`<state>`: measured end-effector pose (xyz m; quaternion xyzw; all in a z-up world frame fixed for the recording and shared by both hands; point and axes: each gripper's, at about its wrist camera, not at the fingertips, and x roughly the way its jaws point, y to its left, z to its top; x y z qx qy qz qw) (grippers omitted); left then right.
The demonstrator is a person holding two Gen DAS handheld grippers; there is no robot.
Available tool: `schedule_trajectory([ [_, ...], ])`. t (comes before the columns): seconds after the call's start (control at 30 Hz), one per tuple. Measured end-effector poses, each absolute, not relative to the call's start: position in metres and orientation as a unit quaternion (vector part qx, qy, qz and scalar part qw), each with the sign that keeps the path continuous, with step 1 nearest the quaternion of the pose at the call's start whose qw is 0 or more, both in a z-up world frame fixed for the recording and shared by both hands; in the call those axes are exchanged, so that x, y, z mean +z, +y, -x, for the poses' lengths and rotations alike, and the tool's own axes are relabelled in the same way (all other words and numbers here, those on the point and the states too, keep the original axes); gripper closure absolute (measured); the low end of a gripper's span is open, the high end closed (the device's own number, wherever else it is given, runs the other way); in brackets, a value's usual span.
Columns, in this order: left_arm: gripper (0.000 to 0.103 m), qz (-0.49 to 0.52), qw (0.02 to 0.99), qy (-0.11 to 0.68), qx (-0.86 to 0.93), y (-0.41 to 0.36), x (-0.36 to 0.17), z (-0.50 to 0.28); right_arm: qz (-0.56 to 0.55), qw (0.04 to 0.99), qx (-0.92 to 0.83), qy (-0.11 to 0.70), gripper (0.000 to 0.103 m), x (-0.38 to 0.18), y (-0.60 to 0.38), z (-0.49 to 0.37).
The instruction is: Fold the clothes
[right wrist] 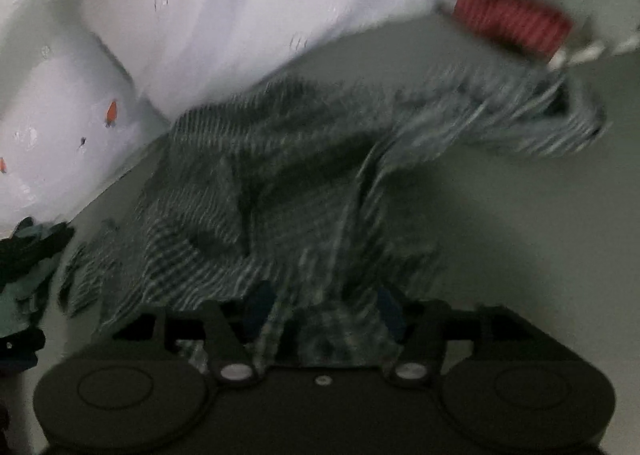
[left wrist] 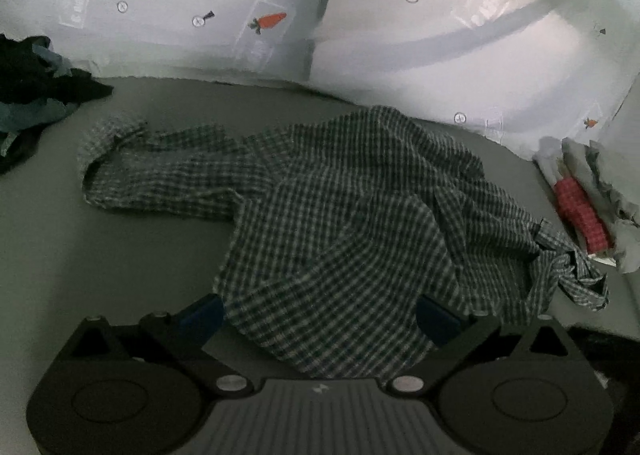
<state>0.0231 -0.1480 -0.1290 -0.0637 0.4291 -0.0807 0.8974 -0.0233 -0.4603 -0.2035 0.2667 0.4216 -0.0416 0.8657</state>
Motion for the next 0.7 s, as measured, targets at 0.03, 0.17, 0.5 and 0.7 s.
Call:
schedule_trajectory([
  [0.03, 0.002, 0.063, 0.898, 0.428, -0.082, -0.148, -0.127, -0.023, -0.274, 0.861, -0.034, 0.427, 0.097, -0.208, -0.457, 0.024],
  [0.17, 0.003, 0.061, 0.897, 0.429, -0.091, -0.152, -0.125, -0.027, -0.282, 0.854, -0.018, 0.436, 0.098, -0.211, -0.440, 0.050],
  [0.5, 0.004, 0.026, 0.880, 0.449, -0.152, -0.215, -0.147, -0.062, -0.296, 0.844, -0.031, 0.446, 0.098, -0.199, -0.449, 0.098],
  [0.7, 0.004, -0.023, 0.871, 0.461, -0.166, -0.262, -0.179, -0.099, -0.354, 0.830, -0.064, 0.427, 0.090, -0.200, -0.472, 0.104],
])
